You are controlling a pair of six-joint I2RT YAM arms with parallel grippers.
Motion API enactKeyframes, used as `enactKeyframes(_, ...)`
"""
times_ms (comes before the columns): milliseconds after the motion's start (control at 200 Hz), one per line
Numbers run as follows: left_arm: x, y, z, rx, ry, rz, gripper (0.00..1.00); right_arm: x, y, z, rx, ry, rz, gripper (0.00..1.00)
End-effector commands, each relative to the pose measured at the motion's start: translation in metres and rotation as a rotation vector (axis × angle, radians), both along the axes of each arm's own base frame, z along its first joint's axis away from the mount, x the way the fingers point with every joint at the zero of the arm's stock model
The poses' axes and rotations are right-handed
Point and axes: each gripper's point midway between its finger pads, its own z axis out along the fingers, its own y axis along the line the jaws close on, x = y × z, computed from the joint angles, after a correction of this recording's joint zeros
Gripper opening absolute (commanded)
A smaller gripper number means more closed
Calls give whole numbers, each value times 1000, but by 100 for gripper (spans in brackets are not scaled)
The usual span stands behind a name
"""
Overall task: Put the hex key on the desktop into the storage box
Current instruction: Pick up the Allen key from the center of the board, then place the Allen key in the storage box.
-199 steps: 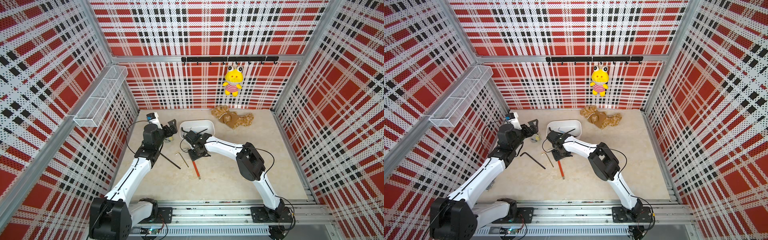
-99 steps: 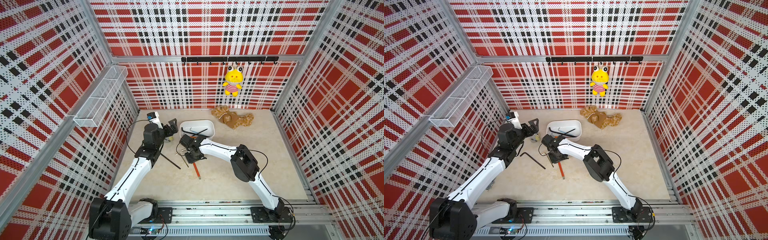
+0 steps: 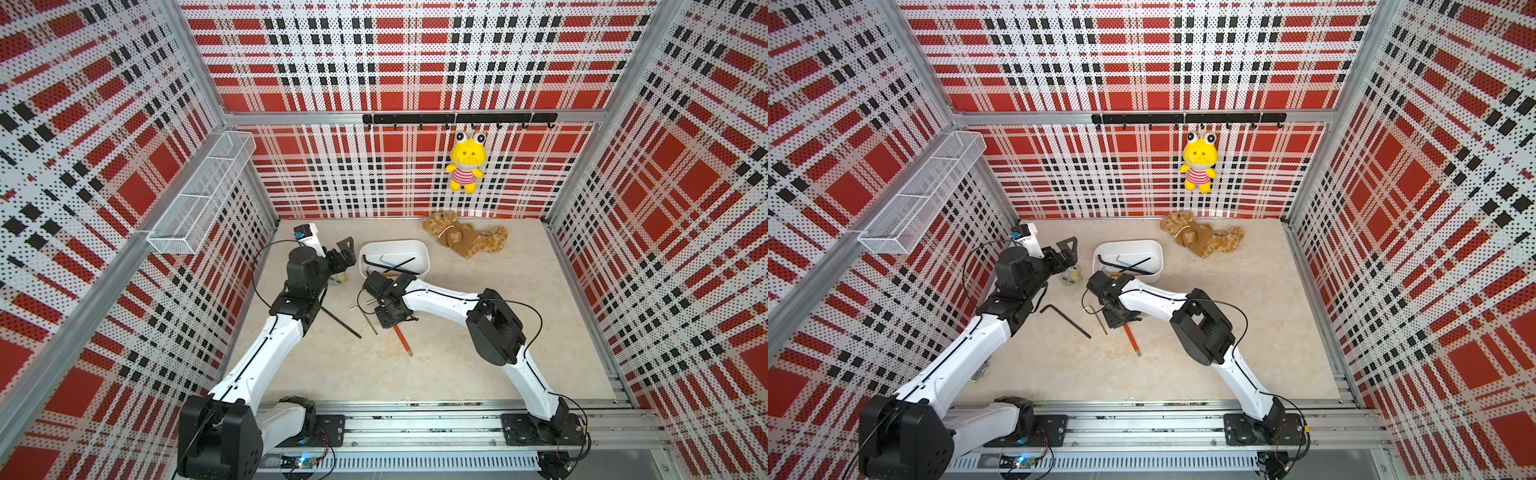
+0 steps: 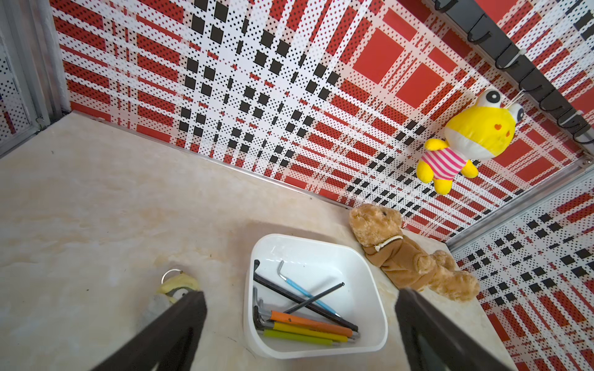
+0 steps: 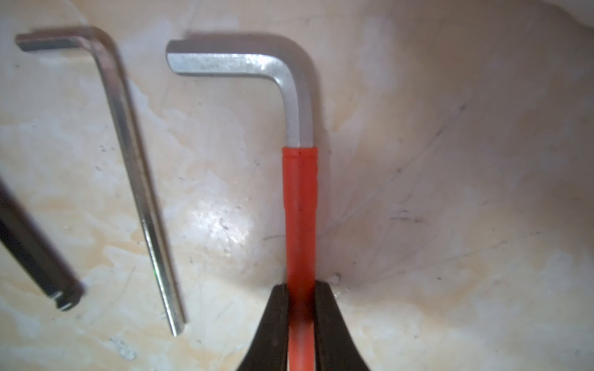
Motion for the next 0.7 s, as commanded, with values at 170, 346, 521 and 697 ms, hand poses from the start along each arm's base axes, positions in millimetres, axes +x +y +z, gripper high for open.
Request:
enactKeyframes(170,-5,6,19,11,-48,16,99,31,-12,79,161,-242,120,0)
enactKeyframes(346,-7,11,21,13,-51,24,99,36,-14,125,191,-397,306,0)
enactKeyframes(521,-8,12,21,19,-51,24,99,71,-19,173,199,-546,382,0)
enactKeyframes(697,-11,13,24,20,-57,26,99,103,-7,199,190,-658,524,0)
